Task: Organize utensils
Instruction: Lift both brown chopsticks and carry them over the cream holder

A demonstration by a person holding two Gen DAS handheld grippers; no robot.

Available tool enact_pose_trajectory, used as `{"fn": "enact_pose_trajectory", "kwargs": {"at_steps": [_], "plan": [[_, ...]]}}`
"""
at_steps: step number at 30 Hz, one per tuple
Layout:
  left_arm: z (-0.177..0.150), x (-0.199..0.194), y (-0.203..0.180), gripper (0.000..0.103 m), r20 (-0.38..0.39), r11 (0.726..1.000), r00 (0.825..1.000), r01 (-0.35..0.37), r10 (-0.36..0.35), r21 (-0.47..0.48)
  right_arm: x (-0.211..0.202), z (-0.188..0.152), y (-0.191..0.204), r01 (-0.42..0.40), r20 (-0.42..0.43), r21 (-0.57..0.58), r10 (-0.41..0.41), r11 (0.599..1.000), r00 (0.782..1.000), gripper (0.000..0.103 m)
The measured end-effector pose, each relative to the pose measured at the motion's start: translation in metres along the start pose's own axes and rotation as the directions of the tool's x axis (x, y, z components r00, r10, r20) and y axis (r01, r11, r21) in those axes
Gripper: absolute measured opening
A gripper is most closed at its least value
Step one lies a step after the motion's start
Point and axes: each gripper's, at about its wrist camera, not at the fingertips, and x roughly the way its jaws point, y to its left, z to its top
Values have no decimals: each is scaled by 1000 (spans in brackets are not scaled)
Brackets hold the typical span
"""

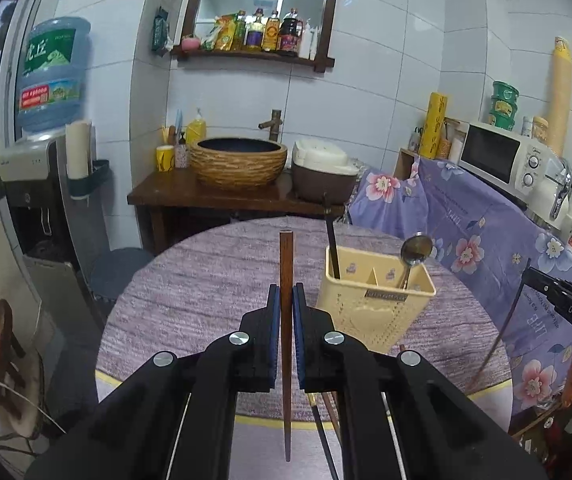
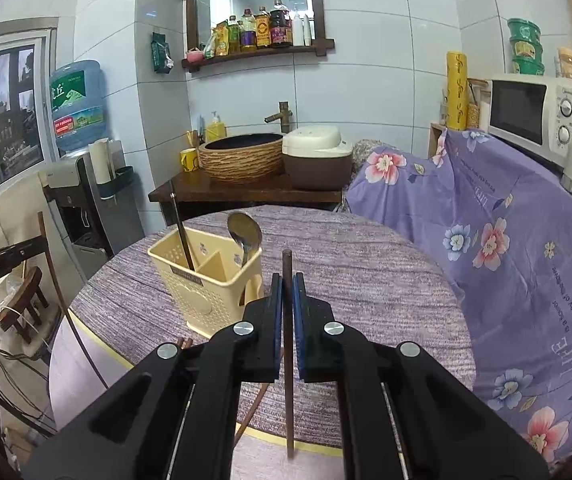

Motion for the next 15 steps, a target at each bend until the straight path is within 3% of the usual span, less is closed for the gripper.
{"fn": "enact_pose_trajectory", "kwargs": {"at_steps": [4, 10, 15], "plan": [[36, -8, -4, 8, 61, 1000, 998, 11, -12, 9, -8, 35, 5, -30, 43, -8, 30, 1000, 999, 6], [108, -15, -19, 8, 161, 1000, 987, 13, -16, 20, -27, 117, 29, -37, 128, -73, 46, 997, 991, 6], [151, 2, -36, 8, 217, 1000, 976, 20, -16, -16, -28, 173, 46, -78, 171, -58, 87, 995, 981, 6]]}}
